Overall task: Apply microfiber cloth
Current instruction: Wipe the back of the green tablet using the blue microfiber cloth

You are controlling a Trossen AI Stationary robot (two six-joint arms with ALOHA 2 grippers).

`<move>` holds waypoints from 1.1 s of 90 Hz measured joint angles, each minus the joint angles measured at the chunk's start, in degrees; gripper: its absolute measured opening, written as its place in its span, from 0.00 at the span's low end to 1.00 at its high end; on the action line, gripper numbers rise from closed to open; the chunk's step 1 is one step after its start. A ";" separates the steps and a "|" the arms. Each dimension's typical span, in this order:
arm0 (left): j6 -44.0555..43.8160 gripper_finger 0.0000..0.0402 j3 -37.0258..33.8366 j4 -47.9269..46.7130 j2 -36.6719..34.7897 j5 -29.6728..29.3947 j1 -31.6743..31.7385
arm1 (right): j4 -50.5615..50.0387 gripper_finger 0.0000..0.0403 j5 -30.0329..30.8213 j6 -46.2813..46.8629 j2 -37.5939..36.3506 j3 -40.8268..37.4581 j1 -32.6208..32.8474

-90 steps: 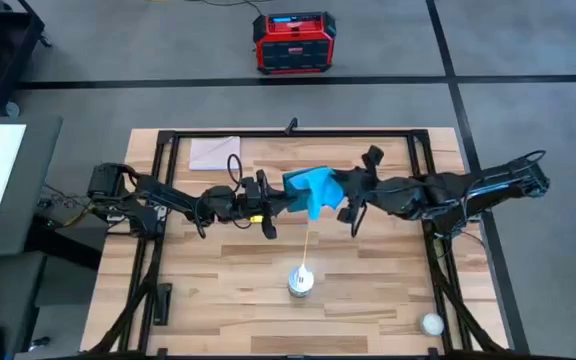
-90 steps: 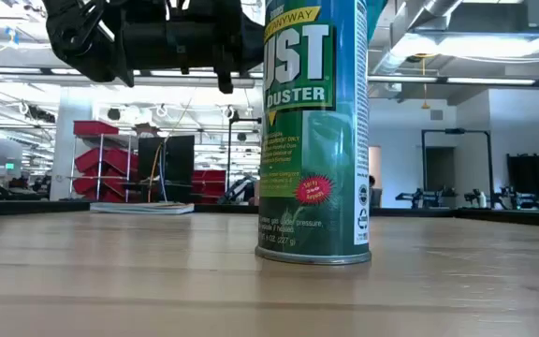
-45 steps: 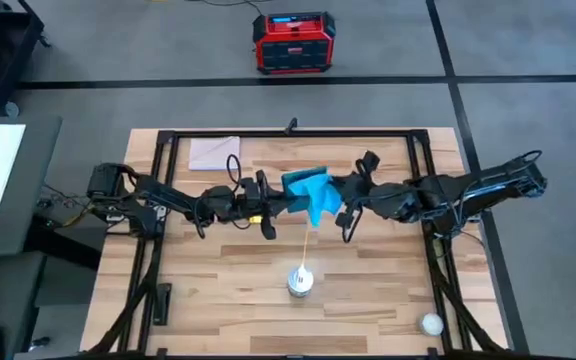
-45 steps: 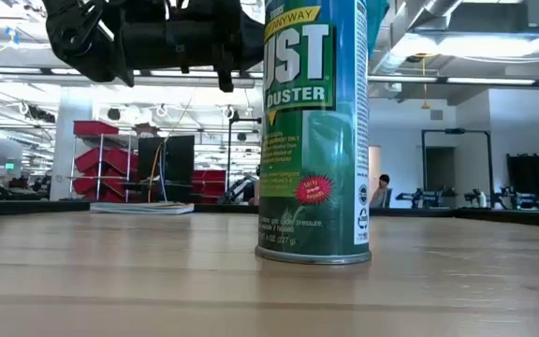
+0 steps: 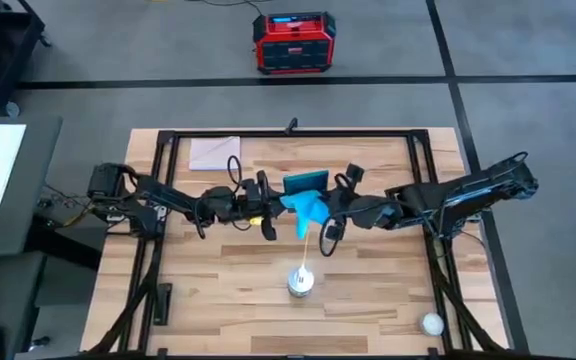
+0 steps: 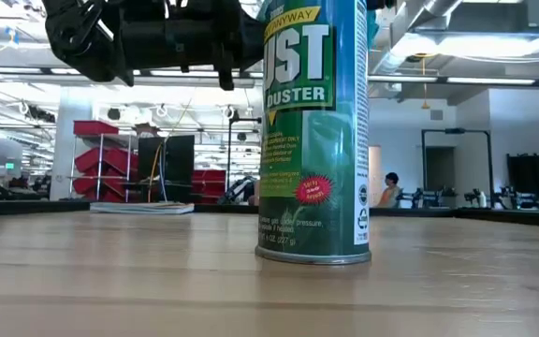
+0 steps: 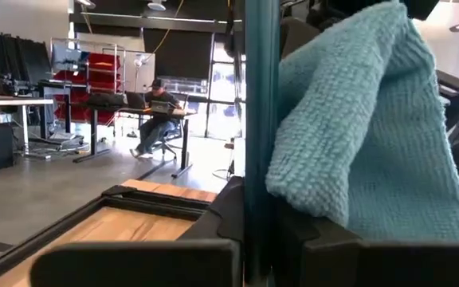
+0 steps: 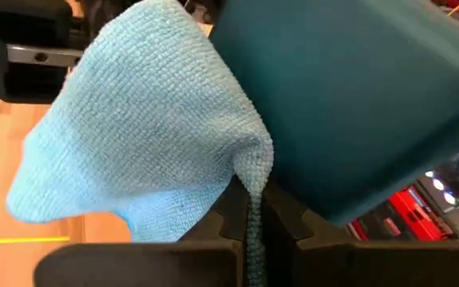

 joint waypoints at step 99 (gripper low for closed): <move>4.02 0.01 -7.90 -15.32 -16.33 -4.01 0.02 | -6.09 0.00 -7.80 32.27 -13.92 -25.97 11.01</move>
